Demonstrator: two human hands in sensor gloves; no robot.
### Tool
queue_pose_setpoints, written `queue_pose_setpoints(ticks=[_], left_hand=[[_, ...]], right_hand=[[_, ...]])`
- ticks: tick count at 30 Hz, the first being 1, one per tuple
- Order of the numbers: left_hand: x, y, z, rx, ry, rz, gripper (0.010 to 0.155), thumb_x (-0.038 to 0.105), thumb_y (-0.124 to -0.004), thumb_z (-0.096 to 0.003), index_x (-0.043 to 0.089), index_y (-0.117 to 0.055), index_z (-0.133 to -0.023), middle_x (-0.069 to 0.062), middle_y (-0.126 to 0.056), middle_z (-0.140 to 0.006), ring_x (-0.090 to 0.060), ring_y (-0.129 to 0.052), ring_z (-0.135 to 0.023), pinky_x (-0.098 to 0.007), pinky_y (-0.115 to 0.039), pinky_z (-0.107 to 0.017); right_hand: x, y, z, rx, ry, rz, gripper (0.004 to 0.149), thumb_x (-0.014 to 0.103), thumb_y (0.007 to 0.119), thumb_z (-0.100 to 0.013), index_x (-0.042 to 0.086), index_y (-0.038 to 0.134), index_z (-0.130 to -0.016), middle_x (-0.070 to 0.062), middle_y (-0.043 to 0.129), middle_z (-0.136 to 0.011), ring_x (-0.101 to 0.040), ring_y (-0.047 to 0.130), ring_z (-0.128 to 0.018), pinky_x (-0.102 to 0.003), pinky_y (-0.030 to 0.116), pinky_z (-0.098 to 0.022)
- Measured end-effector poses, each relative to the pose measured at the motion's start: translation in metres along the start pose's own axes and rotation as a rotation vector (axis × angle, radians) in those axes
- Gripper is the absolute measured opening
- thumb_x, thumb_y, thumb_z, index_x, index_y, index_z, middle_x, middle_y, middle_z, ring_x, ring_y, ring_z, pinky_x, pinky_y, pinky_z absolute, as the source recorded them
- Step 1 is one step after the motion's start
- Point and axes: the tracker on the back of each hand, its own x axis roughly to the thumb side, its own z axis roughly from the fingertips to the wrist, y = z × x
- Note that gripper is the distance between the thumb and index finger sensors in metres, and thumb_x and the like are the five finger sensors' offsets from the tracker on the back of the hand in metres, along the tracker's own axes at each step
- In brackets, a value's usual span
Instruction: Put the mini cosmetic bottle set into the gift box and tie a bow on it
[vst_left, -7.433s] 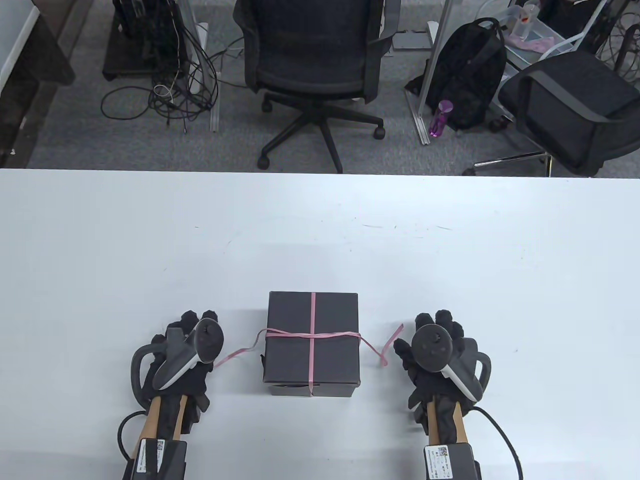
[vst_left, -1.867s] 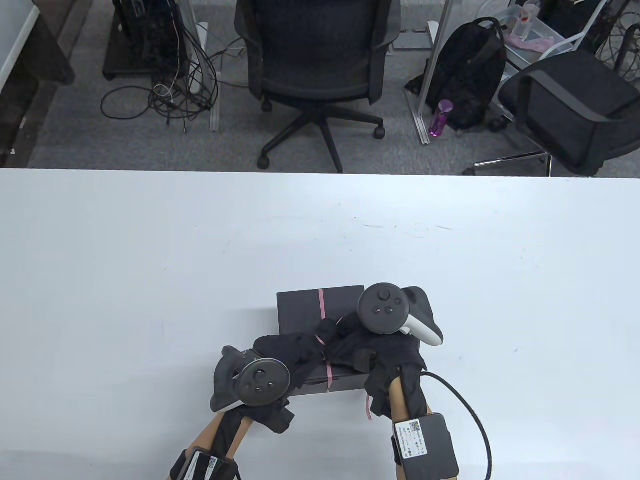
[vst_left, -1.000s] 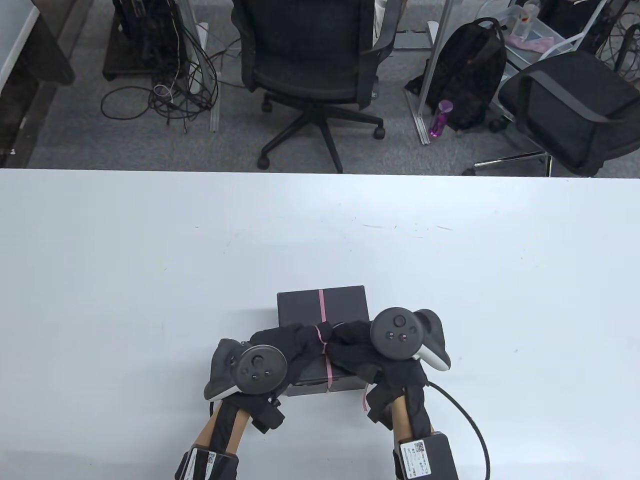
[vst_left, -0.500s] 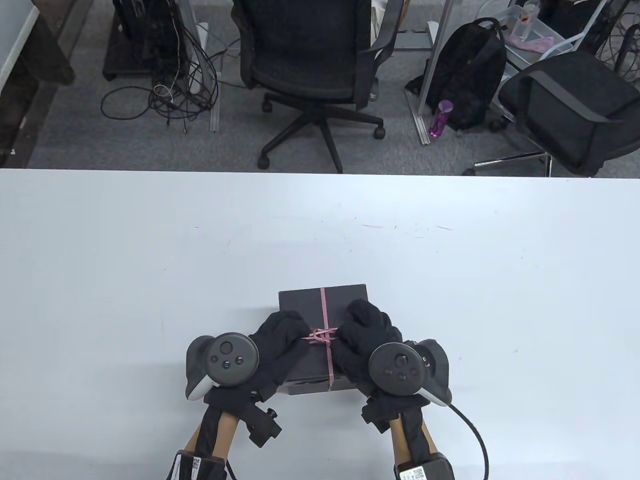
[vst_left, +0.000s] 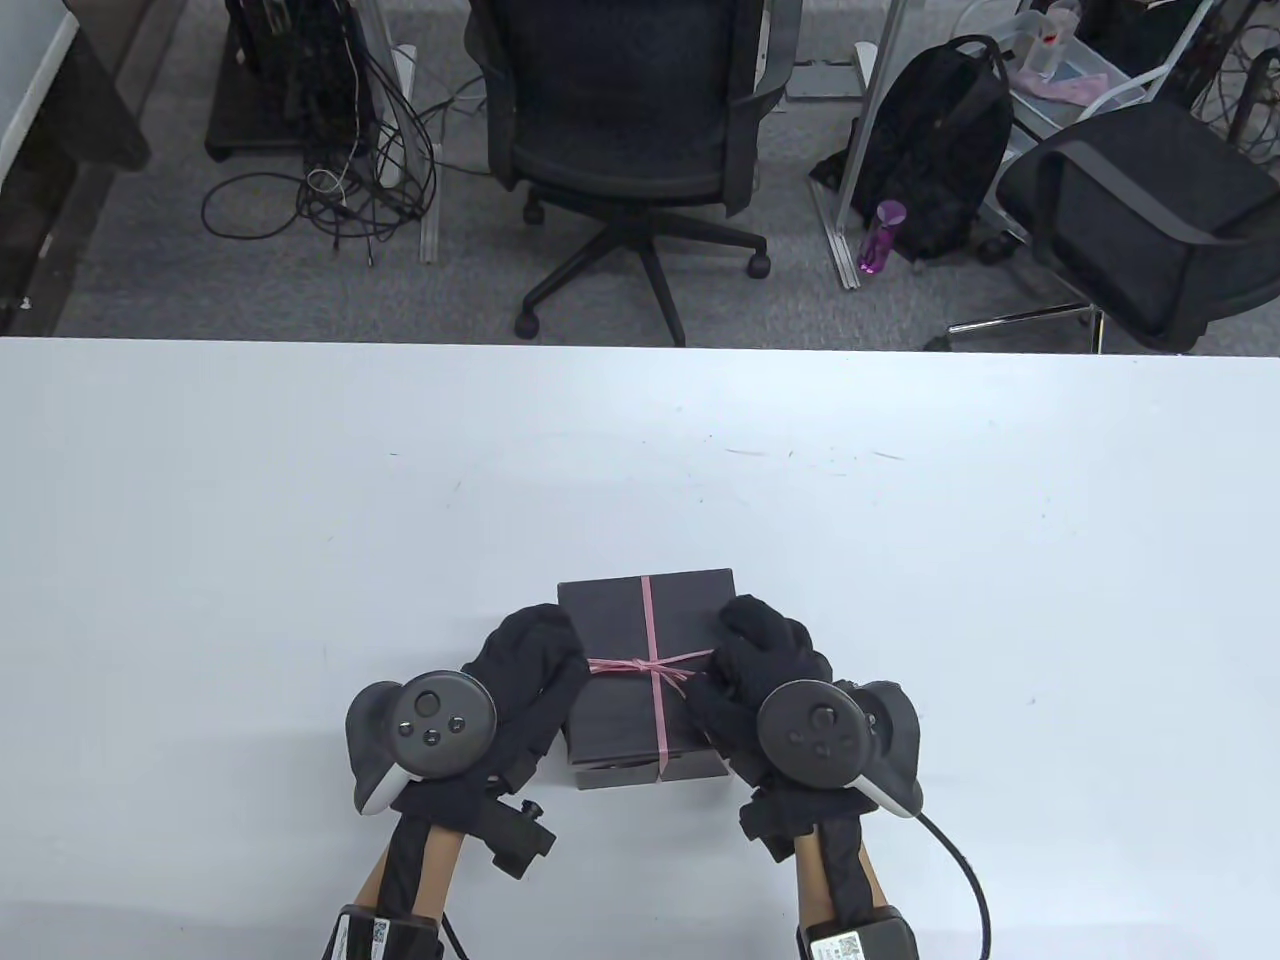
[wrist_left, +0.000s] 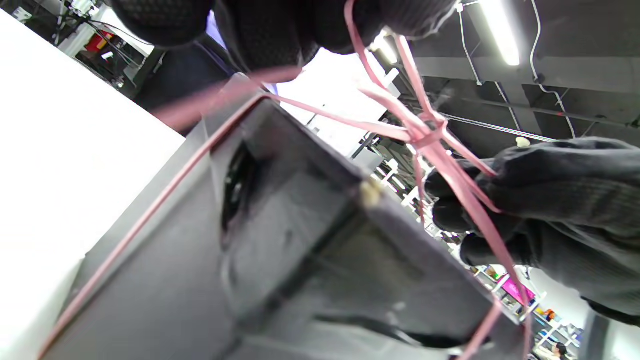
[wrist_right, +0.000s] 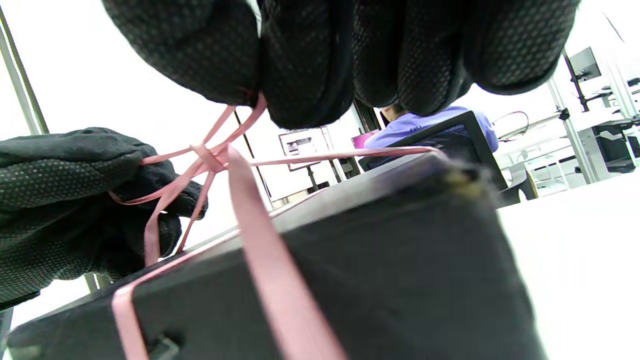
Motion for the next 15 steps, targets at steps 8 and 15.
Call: queue_pose_setpoints(ticks=[8, 15], left_hand=[[-0.004, 0.002, 0.000, 0.030, 0.010, -0.027, 0.038, 0.044, -0.061, -0.0615, 0.017, -0.075, -0.086, -0.012, -0.065, -0.109, -0.028, -0.086, -0.077, -0.052, -0.077, -0.057], [-0.007, 0.002, 0.000, 0.058, 0.022, -0.031, 0.039, 0.042, -0.061, -0.0618, 0.014, -0.077, -0.084, -0.012, -0.066, -0.108, -0.029, -0.086, -0.076, -0.052, -0.077, -0.057]], right_hand=[[-0.010, -0.002, 0.000, 0.010, 0.032, -0.005, 0.041, 0.030, 0.082, -0.053, -0.009, 0.092, -0.060, -0.032, 0.069, -0.101, -0.056, 0.073, -0.083, -0.068, 0.068, -0.056], [-0.013, -0.002, 0.000, 0.016, 0.042, -0.002, 0.040, 0.029, 0.083, -0.052, -0.009, 0.092, -0.060, -0.031, 0.069, -0.101, -0.055, 0.073, -0.084, -0.068, 0.067, -0.056]])
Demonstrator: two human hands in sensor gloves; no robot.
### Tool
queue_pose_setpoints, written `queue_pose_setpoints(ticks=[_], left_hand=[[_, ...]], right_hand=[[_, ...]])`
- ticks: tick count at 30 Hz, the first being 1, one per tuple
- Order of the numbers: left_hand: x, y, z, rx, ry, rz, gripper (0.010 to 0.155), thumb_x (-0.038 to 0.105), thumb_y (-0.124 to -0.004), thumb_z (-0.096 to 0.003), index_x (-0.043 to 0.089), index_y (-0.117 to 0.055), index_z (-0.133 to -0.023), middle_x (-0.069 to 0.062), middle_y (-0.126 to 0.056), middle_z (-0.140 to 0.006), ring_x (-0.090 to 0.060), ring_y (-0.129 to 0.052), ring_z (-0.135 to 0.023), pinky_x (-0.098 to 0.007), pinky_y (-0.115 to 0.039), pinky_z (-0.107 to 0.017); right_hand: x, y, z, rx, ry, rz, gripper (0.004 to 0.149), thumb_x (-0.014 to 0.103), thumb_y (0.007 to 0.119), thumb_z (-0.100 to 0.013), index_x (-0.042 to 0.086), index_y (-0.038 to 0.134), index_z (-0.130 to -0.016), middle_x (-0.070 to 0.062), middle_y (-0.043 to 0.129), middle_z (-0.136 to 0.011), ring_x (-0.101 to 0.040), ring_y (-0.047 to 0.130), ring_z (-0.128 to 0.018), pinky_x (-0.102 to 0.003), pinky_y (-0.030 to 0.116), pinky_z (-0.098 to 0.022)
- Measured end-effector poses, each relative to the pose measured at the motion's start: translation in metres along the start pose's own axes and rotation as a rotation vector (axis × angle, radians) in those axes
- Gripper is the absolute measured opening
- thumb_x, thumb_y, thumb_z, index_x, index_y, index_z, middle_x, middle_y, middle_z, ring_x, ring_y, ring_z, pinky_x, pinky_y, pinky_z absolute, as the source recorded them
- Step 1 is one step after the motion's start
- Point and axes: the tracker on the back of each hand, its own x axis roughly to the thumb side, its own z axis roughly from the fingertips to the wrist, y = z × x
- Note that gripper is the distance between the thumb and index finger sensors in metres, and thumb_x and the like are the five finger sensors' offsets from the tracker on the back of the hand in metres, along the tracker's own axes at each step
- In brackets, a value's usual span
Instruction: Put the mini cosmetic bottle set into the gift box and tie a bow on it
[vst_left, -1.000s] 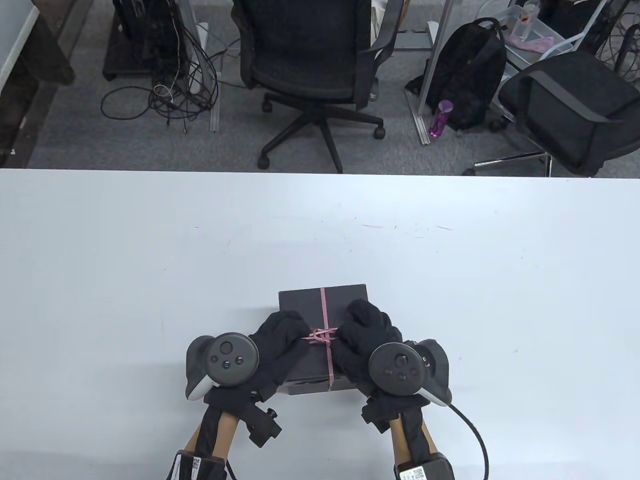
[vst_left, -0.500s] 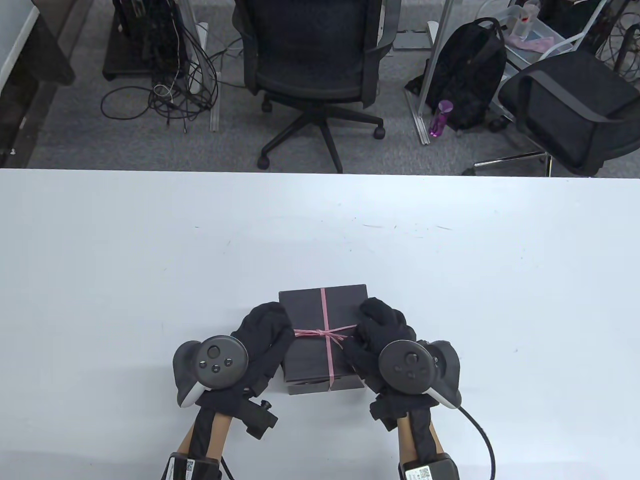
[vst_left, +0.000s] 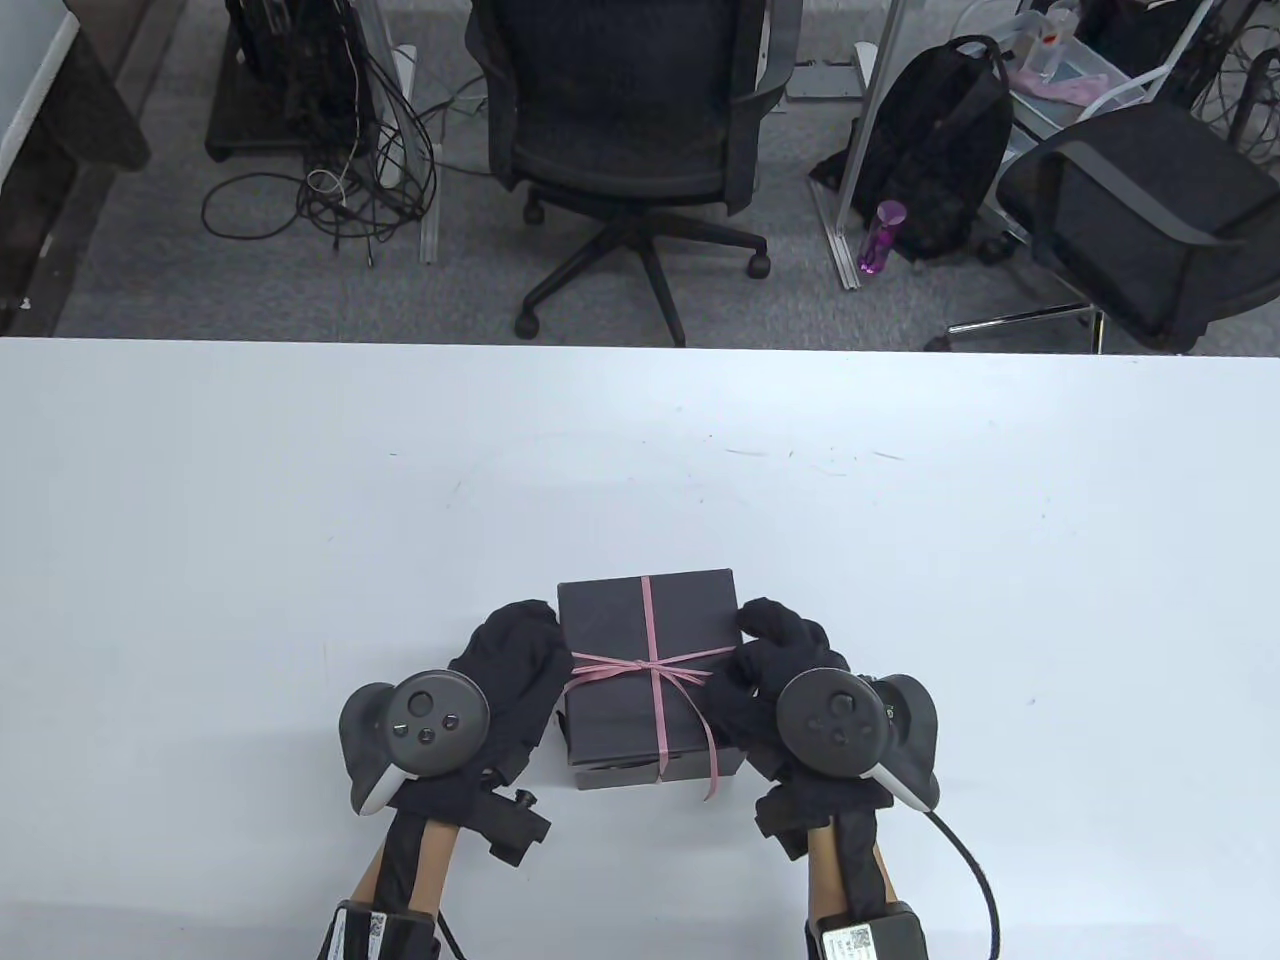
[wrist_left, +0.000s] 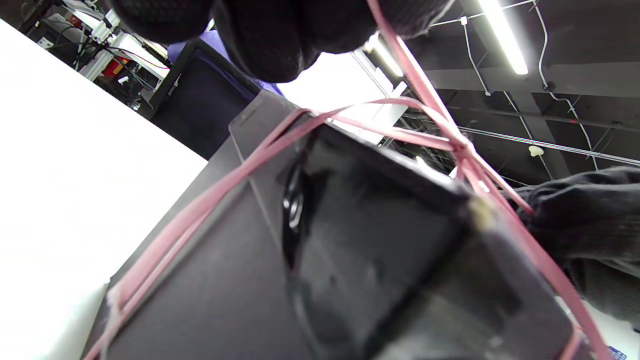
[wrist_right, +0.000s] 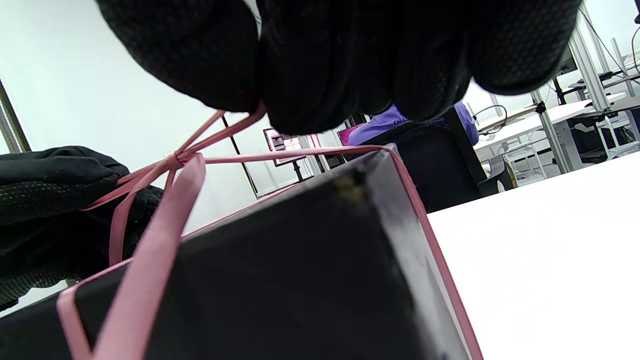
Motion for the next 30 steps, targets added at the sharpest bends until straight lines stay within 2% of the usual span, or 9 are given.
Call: queue_pose_setpoints(ticks=[3, 19, 21, 24, 28, 30], left_hand=[[-0.001, 0.001, 0.000, 0.020, 0.014, -0.018, 0.038, 0.041, -0.061, -0.0616, 0.013, -0.078, -0.083, -0.012, -0.067, -0.107, -0.029, -0.086, -0.076, -0.053, -0.077, -0.056], [-0.001, -0.006, -0.002, -0.050, 0.052, -0.090, 0.038, 0.039, -0.064, -0.0607, 0.011, -0.080, -0.081, -0.013, -0.069, -0.106, -0.030, -0.088, -0.074, -0.053, -0.078, -0.056], [-0.001, -0.006, -0.002, -0.068, 0.099, -0.116, 0.039, 0.040, -0.064, -0.0611, 0.013, -0.079, -0.084, -0.014, -0.069, -0.107, -0.030, -0.088, -0.076, -0.054, -0.078, -0.057], [0.002, -0.001, 0.000, 0.008, 0.097, -0.181, 0.042, 0.043, -0.064, -0.0608, 0.017, -0.077, -0.091, -0.016, -0.070, -0.108, -0.032, -0.090, -0.077, -0.056, -0.077, -0.059], [0.015, 0.011, 0.008, 0.130, 0.050, -0.401, 0.054, 0.046, -0.063, -0.0606, 0.020, -0.066, -0.108, -0.016, -0.067, -0.112, -0.035, -0.088, -0.085, -0.062, -0.074, -0.064], [0.021, 0.015, 0.011, 0.192, 0.017, -0.486, 0.061, 0.049, -0.062, -0.0603, 0.019, -0.058, -0.114, -0.016, -0.064, -0.113, -0.037, -0.085, -0.090, -0.064, -0.071, -0.067]], right_hand=[[-0.003, 0.000, 0.000, 0.008, 0.018, 0.045, 0.040, 0.029, 0.083, -0.052, -0.009, 0.093, -0.060, -0.030, 0.070, -0.101, -0.055, 0.074, -0.084, -0.069, 0.067, -0.056], [-0.009, 0.003, -0.001, 0.058, 0.057, 0.104, 0.041, 0.030, 0.083, -0.052, -0.009, 0.091, -0.061, -0.028, 0.071, -0.101, -0.053, 0.074, -0.085, -0.070, 0.065, -0.057], [-0.011, 0.004, -0.002, 0.047, 0.075, 0.080, 0.040, 0.031, 0.081, -0.054, -0.007, 0.089, -0.065, -0.028, 0.072, -0.100, -0.053, 0.075, -0.083, -0.069, 0.067, -0.057], [-0.013, -0.001, 0.000, 0.003, 0.098, 0.054, 0.042, 0.031, 0.080, -0.056, -0.004, 0.087, -0.078, -0.030, 0.074, -0.099, -0.055, 0.077, -0.080, -0.070, 0.067, -0.055], [-0.002, -0.013, 0.006, -0.062, 0.088, 0.175, 0.062, 0.037, 0.077, -0.058, -0.003, 0.069, -0.104, -0.033, 0.070, -0.102, -0.057, 0.074, -0.083, -0.071, 0.066, -0.056], [0.005, -0.017, 0.009, -0.107, 0.049, 0.245, 0.069, 0.040, 0.077, -0.057, -0.003, 0.061, -0.109, -0.034, 0.064, -0.107, -0.059, 0.068, -0.089, -0.074, 0.062, -0.058]])
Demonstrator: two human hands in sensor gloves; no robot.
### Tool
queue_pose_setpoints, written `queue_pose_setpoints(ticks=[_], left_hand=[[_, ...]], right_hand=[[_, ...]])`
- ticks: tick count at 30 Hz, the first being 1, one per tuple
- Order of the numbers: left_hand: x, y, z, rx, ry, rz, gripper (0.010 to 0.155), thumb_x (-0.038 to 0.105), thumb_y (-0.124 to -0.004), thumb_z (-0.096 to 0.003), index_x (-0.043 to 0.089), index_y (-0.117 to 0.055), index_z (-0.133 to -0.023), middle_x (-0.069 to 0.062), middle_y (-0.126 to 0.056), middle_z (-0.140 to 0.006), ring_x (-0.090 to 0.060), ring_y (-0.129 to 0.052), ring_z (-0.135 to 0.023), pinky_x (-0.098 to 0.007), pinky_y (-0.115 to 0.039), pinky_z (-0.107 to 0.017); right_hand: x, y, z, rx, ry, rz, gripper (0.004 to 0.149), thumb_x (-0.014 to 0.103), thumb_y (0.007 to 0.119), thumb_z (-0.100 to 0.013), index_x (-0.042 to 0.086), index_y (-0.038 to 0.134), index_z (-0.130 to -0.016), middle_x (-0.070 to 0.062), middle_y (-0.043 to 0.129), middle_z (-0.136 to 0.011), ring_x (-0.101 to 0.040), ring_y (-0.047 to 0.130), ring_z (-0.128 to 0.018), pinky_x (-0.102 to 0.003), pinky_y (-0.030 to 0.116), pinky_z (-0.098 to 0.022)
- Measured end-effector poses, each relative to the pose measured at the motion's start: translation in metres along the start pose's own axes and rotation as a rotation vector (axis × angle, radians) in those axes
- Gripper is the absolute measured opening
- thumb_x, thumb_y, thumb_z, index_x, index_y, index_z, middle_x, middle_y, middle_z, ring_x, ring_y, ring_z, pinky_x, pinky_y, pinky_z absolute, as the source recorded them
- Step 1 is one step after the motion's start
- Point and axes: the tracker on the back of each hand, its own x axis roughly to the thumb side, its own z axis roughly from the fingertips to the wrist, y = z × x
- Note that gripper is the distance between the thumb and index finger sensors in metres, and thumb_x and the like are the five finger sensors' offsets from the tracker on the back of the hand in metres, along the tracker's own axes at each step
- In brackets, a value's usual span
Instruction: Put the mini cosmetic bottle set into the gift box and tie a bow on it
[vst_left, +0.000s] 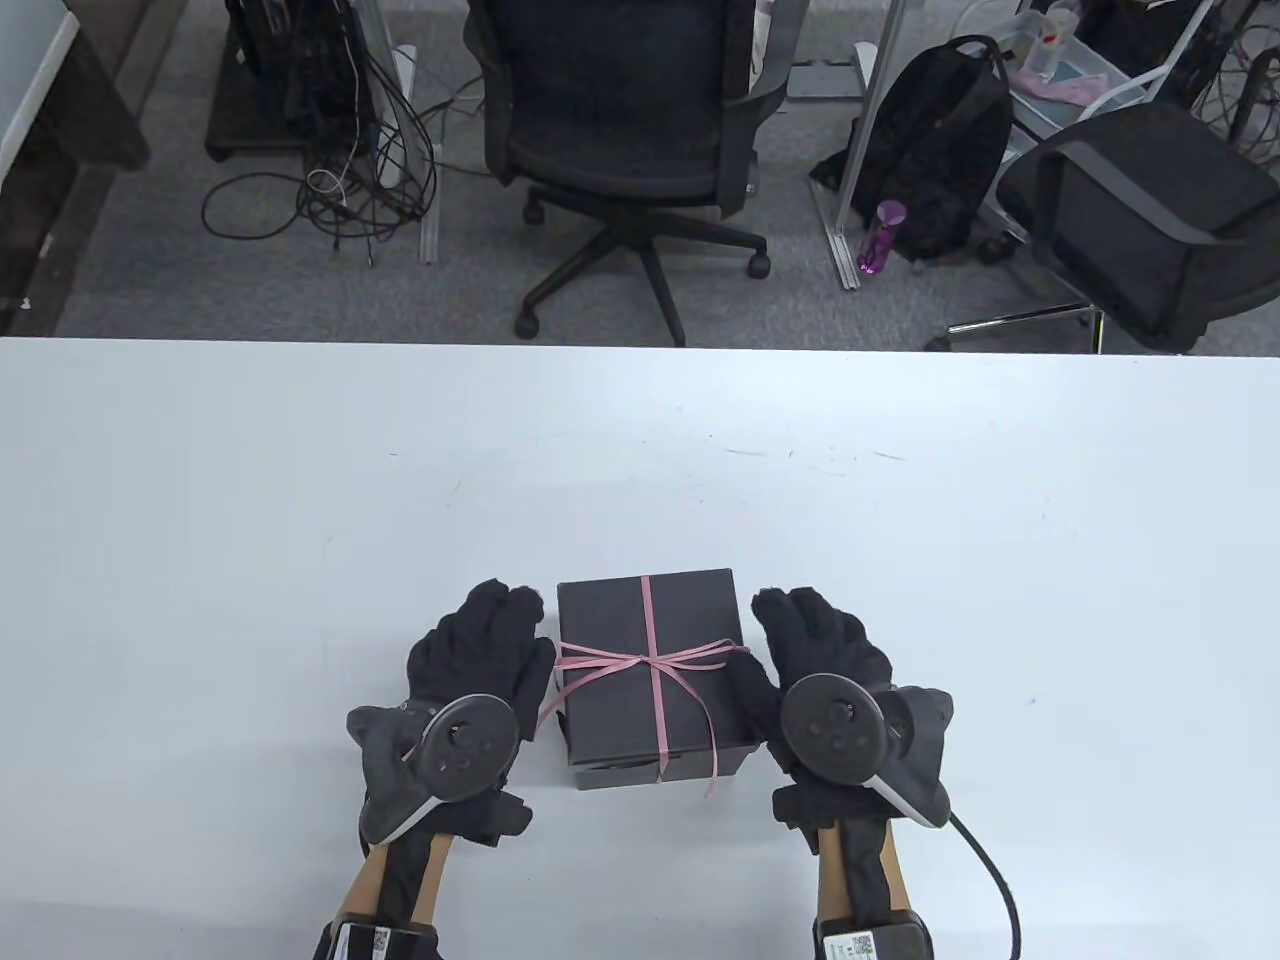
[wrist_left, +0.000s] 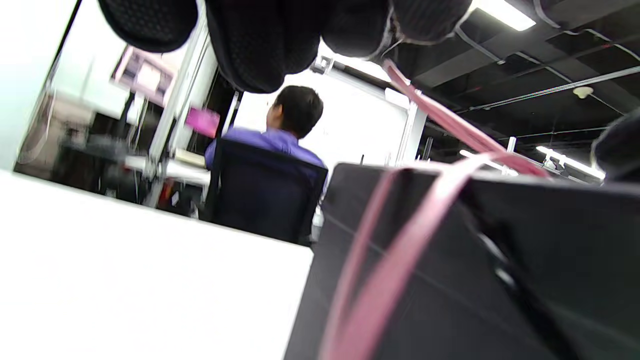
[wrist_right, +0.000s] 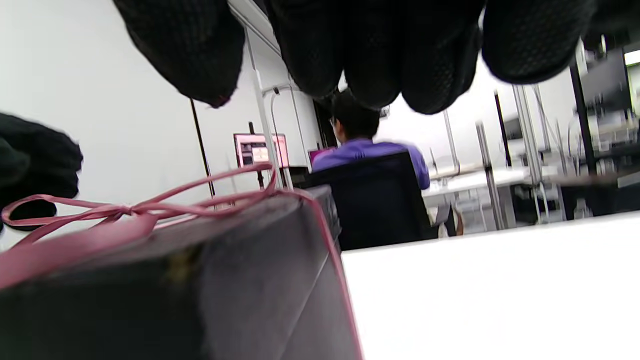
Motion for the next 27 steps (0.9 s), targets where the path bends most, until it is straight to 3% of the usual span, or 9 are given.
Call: queue_pose_setpoints(ticks=[5, 10, 13, 27], left_hand=[[0.004, 0.007, 0.003, 0.048, -0.065, -0.164, 0.077, 0.058, -0.058, -0.0583, 0.018, -0.037, -0.121, -0.017, -0.050, -0.122, -0.047, -0.064, -0.110, -0.072, -0.061, -0.072], [0.003, 0.003, 0.002, -0.016, -0.087, -0.169, 0.084, 0.063, -0.053, -0.0576, 0.021, -0.016, -0.120, -0.022, -0.022, -0.125, -0.058, -0.031, -0.114, -0.080, -0.044, -0.073], [0.004, 0.001, 0.002, -0.024, -0.090, -0.190, 0.083, 0.063, -0.052, -0.0575, 0.023, -0.017, -0.120, -0.021, -0.021, -0.125, -0.059, -0.029, -0.113, -0.081, -0.043, -0.073], [-0.001, -0.002, 0.001, -0.034, -0.065, -0.136, 0.080, 0.061, -0.054, -0.0582, 0.022, -0.022, -0.121, -0.023, -0.025, -0.125, -0.059, -0.034, -0.113, -0.079, -0.047, -0.073]], right_hand=[[0.015, -0.008, 0.007, -0.101, -0.082, 0.109, 0.083, 0.049, 0.075, -0.056, 0.004, 0.043, -0.118, -0.032, 0.041, -0.119, -0.064, 0.041, -0.101, -0.085, 0.044, -0.062], [0.018, -0.006, 0.006, -0.046, -0.105, 0.148, 0.091, 0.053, 0.074, -0.055, 0.005, 0.034, -0.121, -0.030, 0.023, -0.120, -0.064, 0.015, -0.101, -0.089, 0.028, -0.061], [0.019, -0.003, 0.005, 0.015, -0.098, 0.176, 0.093, 0.054, 0.074, -0.055, 0.004, 0.032, -0.121, -0.030, 0.019, -0.120, -0.063, 0.011, -0.100, -0.089, 0.025, -0.060], [0.022, 0.002, 0.002, 0.050, -0.108, 0.138, 0.088, 0.051, 0.075, -0.055, 0.004, 0.038, -0.120, -0.031, 0.024, -0.120, -0.063, 0.016, -0.100, -0.089, 0.028, -0.060]])
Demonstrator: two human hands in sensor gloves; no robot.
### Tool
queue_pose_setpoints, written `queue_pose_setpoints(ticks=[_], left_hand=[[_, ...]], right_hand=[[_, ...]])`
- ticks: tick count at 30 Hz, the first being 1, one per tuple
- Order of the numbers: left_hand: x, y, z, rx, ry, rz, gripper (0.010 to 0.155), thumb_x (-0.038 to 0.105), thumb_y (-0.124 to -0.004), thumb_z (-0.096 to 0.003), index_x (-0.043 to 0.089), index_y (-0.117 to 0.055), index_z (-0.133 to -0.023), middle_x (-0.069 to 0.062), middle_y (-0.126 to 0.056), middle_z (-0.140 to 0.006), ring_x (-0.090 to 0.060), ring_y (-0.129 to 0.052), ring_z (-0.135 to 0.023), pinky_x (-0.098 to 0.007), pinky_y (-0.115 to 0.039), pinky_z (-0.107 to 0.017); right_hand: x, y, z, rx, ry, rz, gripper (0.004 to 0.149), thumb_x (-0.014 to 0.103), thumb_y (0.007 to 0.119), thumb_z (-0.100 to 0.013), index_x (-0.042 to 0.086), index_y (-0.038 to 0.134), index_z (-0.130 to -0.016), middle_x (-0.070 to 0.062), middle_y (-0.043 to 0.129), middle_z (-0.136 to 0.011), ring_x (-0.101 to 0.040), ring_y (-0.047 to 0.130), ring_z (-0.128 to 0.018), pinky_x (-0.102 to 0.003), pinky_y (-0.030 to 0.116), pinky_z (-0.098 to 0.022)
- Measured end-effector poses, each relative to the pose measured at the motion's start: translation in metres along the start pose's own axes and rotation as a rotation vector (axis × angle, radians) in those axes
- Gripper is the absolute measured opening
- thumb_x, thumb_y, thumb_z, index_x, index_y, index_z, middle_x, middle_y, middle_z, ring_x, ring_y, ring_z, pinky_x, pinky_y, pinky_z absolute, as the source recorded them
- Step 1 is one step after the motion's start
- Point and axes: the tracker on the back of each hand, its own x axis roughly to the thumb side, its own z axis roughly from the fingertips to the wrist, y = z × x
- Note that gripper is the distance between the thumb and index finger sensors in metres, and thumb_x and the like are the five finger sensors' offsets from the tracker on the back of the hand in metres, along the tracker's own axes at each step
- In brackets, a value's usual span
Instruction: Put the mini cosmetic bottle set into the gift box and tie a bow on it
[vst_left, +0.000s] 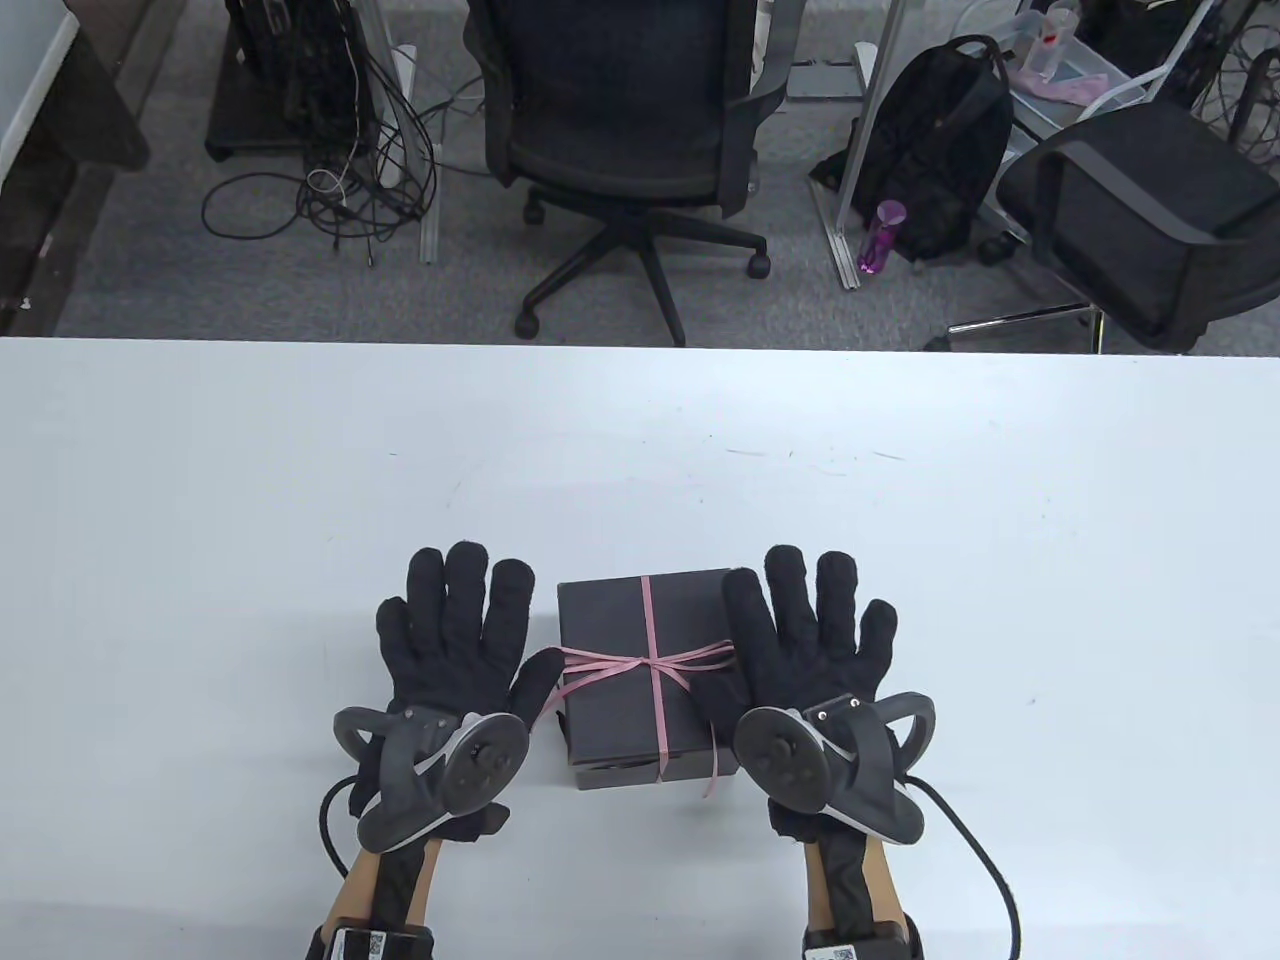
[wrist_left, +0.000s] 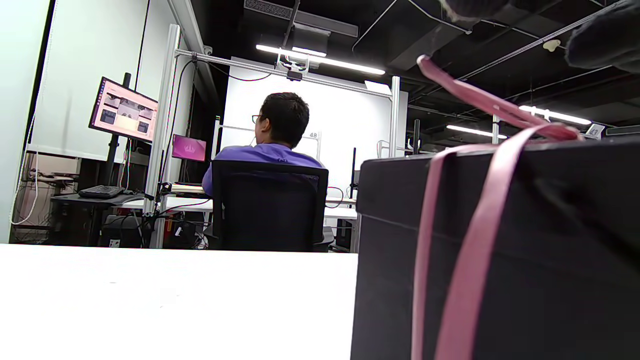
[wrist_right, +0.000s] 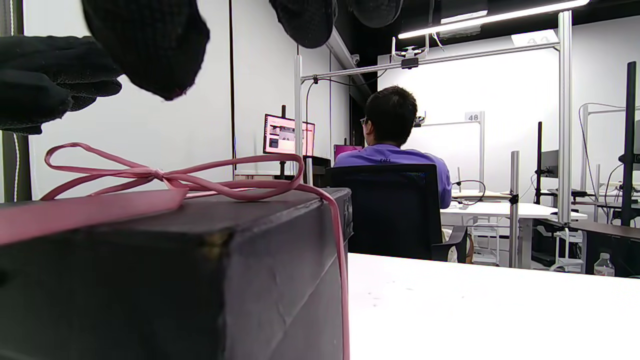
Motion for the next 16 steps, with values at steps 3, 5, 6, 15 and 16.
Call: queue_pose_setpoints(ticks=[3, 5, 6, 15, 16], left_hand=[[-0.0005, -0.0006, -0.0002, -0.003, 0.003, 0.003, 0.080, 0.060, -0.054, -0.0582, 0.022, -0.023, -0.121, -0.023, -0.026, -0.125, -0.059, -0.035, -0.113, -0.079, -0.048, -0.073], [-0.0008, -0.0004, -0.0003, -0.004, 0.008, -0.001, 0.079, 0.060, -0.054, -0.0583, 0.022, -0.023, -0.121, -0.023, -0.026, -0.124, -0.059, -0.036, -0.113, -0.079, -0.048, -0.073], [-0.0009, -0.0004, -0.0004, -0.006, 0.010, -0.002, 0.079, 0.060, -0.054, -0.0583, 0.021, -0.024, -0.121, -0.023, -0.027, -0.125, -0.059, -0.036, -0.113, -0.079, -0.049, -0.073], [-0.0005, -0.0009, -0.0009, -0.021, 0.010, -0.001, 0.079, 0.060, -0.054, -0.0583, 0.021, -0.025, -0.121, -0.023, -0.028, -0.124, -0.059, -0.038, -0.113, -0.078, -0.050, -0.073], [-0.0008, -0.0011, -0.0010, -0.020, 0.011, 0.001, 0.079, 0.060, -0.054, -0.0583, 0.021, -0.025, -0.121, -0.023, -0.028, -0.124, -0.058, -0.038, -0.113, -0.078, -0.050, -0.073]], right_hand=[[-0.0005, 0.0012, -0.0009, 0.008, 0.002, -0.009, 0.088, 0.051, 0.075, -0.055, 0.004, 0.039, -0.120, -0.031, 0.025, -0.120, -0.064, 0.017, -0.100, -0.089, 0.028, -0.060], [-0.0015, 0.0023, -0.0016, 0.016, 0.004, -0.015, 0.088, 0.051, 0.075, -0.056, 0.004, 0.039, -0.120, -0.032, 0.025, -0.120, -0.064, 0.017, -0.100, -0.089, 0.029, -0.060], [-0.0023, 0.0029, -0.0019, 0.020, 0.007, -0.020, 0.087, 0.051, 0.075, -0.056, 0.004, 0.039, -0.120, -0.032, 0.025, -0.120, -0.064, 0.017, -0.100, -0.089, 0.029, -0.060], [-0.0039, 0.0042, -0.0029, 0.032, 0.011, -0.047, 0.086, 0.049, 0.075, -0.056, 0.004, 0.039, -0.120, -0.033, 0.026, -0.119, -0.064, 0.020, -0.100, -0.088, 0.031, -0.060], [-0.0039, 0.0043, -0.0029, 0.032, 0.011, -0.048, 0.086, 0.049, 0.075, -0.056, 0.004, 0.039, -0.120, -0.034, 0.027, -0.119, -0.064, 0.020, -0.100, -0.088, 0.031, -0.060]])
